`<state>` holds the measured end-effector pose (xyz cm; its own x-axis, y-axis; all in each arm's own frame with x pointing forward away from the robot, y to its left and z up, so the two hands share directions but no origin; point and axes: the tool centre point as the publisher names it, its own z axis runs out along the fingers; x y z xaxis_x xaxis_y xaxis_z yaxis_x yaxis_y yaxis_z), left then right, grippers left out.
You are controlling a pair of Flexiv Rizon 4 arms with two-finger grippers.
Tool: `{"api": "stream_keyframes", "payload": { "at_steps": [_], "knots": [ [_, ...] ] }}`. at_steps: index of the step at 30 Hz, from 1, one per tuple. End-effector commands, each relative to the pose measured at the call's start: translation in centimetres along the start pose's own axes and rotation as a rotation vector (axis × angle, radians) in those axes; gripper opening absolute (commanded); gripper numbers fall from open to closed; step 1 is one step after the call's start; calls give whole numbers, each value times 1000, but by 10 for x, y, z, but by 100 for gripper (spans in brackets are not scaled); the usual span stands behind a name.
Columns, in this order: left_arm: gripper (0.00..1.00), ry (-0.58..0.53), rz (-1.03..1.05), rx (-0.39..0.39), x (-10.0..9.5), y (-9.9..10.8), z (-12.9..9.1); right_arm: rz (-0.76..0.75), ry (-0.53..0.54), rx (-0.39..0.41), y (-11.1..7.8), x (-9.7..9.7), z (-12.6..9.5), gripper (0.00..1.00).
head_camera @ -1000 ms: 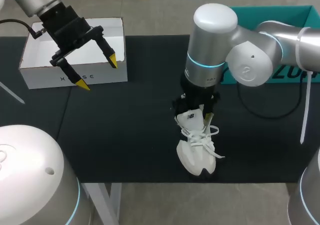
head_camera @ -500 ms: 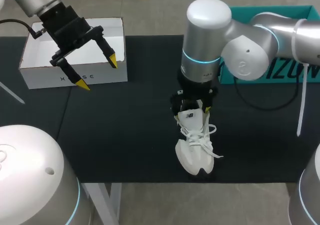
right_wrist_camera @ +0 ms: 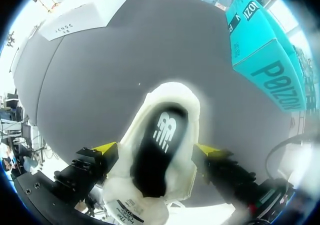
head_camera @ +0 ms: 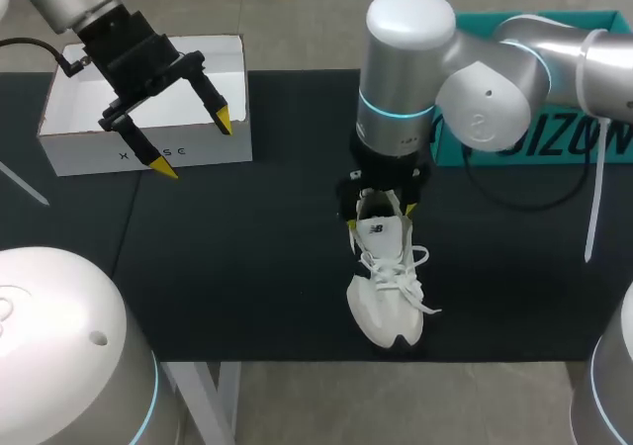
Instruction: Take the shoe out of the shoebox, open the shoe tongue, remove and reinsert the insole, then place the shoe into the shoebox
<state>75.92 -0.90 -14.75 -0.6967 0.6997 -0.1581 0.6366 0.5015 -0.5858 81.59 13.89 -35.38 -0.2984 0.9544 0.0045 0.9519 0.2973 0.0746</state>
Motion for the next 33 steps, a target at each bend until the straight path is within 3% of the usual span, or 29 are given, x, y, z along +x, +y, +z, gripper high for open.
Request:
{"api": "stream_keyframes", "payload": {
  "at_steps": [1,7,13,19,24,25,27,29,30,33],
  "knots": [
    [100,3,0,-2,0,0,0,-2,-4,-10,0,-1,-6,100],
    [100,3,0,-2,0,0,0,-3,-6,-47,-3,-1,-23,100],
    [100,3,0,-2,0,0,0,-15,-10,-106,-9,-2,-56,100],
    [100,3,0,-2,0,0,0,-5,-5,-140,-32,-8,-86,100],
    [100,3,0,-2,0,0,0,-2,-2,-136,-53,-10,-96,100],
    [100,3,0,-2,0,0,0,-8,-6,-123,-55,-10,-95,95],
    [100,3,0,-2,0,0,0,2,6,-114,-62,-10,-93,58],
    [100,3,0,-2,0,0,0,4,10,-97,-67,-8,-86,30],
    [100,3,0,-2,0,0,0,6,17,-89,-70,-7,-83,2],
    [100,3,0,-2,0,0,0,5,40,-62,-77,-2,-71,0]
  ]
}}
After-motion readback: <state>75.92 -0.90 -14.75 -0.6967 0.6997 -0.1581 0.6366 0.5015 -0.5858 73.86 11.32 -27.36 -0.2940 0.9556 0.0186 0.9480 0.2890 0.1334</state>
